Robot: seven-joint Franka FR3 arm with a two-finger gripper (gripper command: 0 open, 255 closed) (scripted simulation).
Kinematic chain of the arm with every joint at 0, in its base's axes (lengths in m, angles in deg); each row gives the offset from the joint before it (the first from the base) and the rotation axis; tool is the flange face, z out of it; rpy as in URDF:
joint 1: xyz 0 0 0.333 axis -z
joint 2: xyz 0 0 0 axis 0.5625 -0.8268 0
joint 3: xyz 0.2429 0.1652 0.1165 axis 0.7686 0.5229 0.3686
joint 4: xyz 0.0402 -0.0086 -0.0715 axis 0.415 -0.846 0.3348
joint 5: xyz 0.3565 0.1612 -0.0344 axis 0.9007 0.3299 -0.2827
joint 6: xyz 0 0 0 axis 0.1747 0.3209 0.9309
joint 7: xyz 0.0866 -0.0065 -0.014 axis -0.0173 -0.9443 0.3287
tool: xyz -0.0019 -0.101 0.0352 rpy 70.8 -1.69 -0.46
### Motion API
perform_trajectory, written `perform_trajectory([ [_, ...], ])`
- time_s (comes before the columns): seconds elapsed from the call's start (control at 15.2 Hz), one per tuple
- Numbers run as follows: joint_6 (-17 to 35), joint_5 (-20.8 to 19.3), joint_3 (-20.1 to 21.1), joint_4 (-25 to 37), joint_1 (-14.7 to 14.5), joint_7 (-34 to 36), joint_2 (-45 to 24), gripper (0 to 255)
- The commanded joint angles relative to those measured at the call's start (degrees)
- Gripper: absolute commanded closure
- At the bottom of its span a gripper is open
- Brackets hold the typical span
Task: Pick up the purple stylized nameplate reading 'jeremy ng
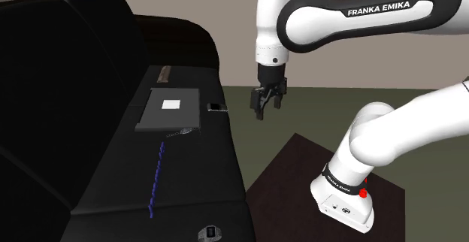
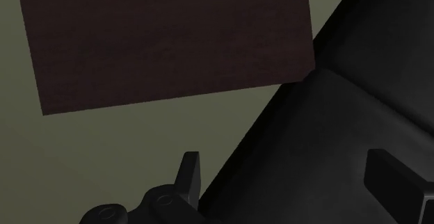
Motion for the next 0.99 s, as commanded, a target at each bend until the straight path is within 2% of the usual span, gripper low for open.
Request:
perform_trajectory([
  [0.0, 3.36, 2.00, 3.13, 0.65, -0.05, 4.54, -3.27, 0],
  [0.26, 9.59, 4.20, 8.74, 2.77, 0.58, 12.76, -10.16, 0],
  [0.53, 15.81, 4.13, 14.19, 6.23, 1.98, 21.47, -18.46, 0],
  [0.73, 20.23, 2.09, 18.01, 9.63, 3.34, 28.71, -25.58, 0],
  [0.92, 24.17, -2.04, 21.13, 13.70, 4.42, 36.83, -33.48, 0],
])
